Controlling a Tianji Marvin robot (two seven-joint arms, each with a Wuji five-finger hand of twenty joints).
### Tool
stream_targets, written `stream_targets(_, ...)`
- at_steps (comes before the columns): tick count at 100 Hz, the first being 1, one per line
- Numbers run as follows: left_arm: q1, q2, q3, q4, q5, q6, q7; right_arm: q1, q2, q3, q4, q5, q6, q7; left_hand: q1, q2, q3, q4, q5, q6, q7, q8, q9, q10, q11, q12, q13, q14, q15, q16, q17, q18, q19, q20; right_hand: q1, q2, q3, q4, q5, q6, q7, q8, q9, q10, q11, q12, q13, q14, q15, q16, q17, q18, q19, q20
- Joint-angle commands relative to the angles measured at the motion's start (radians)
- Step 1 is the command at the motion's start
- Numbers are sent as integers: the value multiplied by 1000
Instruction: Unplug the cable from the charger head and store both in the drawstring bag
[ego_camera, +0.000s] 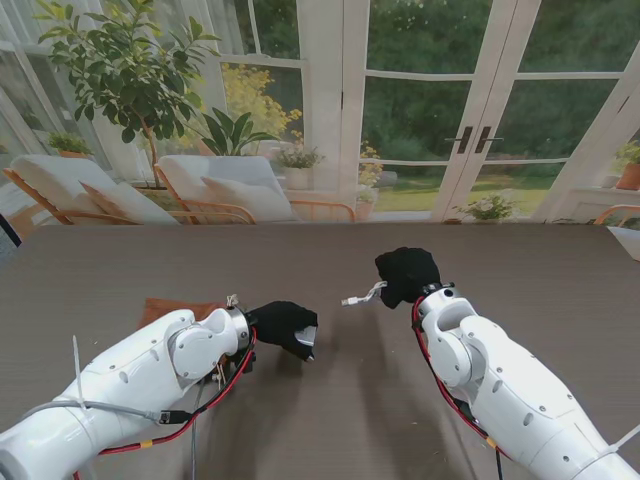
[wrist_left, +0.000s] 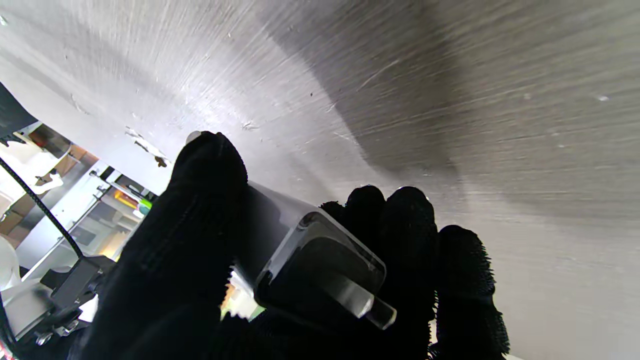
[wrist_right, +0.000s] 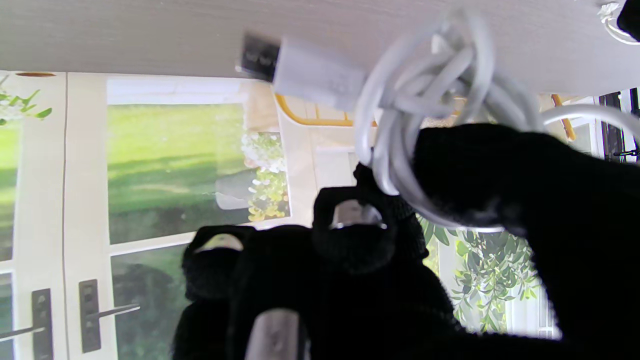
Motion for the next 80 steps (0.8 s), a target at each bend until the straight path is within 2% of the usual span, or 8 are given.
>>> stream_targets(1,-6,-10,8,6,16,-1,-10,-8,-4,-2,-1,-3,-1,10,232,93,317,37,58,-251,269,33,-3,-81,-6,18,-37,-8,-41,-8,-31,-112,32,2,137,83,155,-25,94,6,168,88,52,122,47,21,22,-249,44,18,546,-131,241,49)
stream_targets(18,-13,-11,30,17,44,17,6,-8,-7,-3,2,5,4,5,189,67,350,33,29,-237,220,-2,-43,-81,-50,36,-96,-17,-80,-18,-79,-135,9,-20,136,89,155,-37,89,5,168,89,53,122,45,23,22,-248,44,18,546,-131,241,49)
stream_targets(37,-31,-13,62,29,65,31,11,-8,-11,-10,9,12,7,-9,120,48,373,27,36,-226,125,-36,-112,-77,-118,-38,-175,-30,-217,-75,-150,-158,-49,-90,133,96,155,-47,80,1,171,89,52,117,42,25,22,-246,44,18,546,-131,241,49)
stream_targets(48,-44,-12,83,37,68,32,2,-6,-13,-13,15,16,3,-15,109,52,361,30,46,-208,2,-87,-189,-67,-107,-157,-224,-40,-313,-119,-187,-164,-106,-147,129,98,155,-52,79,0,173,86,52,119,41,26,22,-241,45,19,546,-131,241,49)
stream_targets(61,-50,-12,96,42,75,35,2,-5,-14,-15,19,19,4,-18,65,62,407,27,72,-189,-161,-120,-268,-53,-104,-316,-265,-42,-386,-151,-210,-166,-142,-163,130,101,155,-58,75,-1,174,84,52,119,40,28,22,-239,45,18,546,-131,241,49)
stream_targets(67,-52,-10,100,38,73,41,-9,-4,-14,-16,21,22,6,-17,26,75,431,29,80,-175,-238,-122,-320,-39,-99,-550,-299,-41,-435,-174,-231,-161,-171,-166,130,101,155,-62,73,-1,174,83,53,119,39,29,22,-236,46,18,546,-130,239,48)
stream_targets(73,-55,-8,104,34,71,46,-19,-4,-14,-16,23,23,5,-18,-18,90,461,45,83,-164,-302,-148,-349,-32,-159,-642,-334,-44,-505,-211,-249,-165,-200,-170,131,102,155,-63,73,-1,175,82,53,119,39,30,22,-237,46,18,546,-129,239,48)
stream_targets(80,-57,-7,107,30,75,50,-23,-4,-15,-16,25,25,6,-16,-76,115,512,87,80,-147,-385,-196,-368,-28,-212,-712,-360,-44,-560,-238,-262,-168,-221,-170,131,102,155,-65,73,-1,176,81,53,119,38,30,22,-237,46,18,546,-128,239,48)
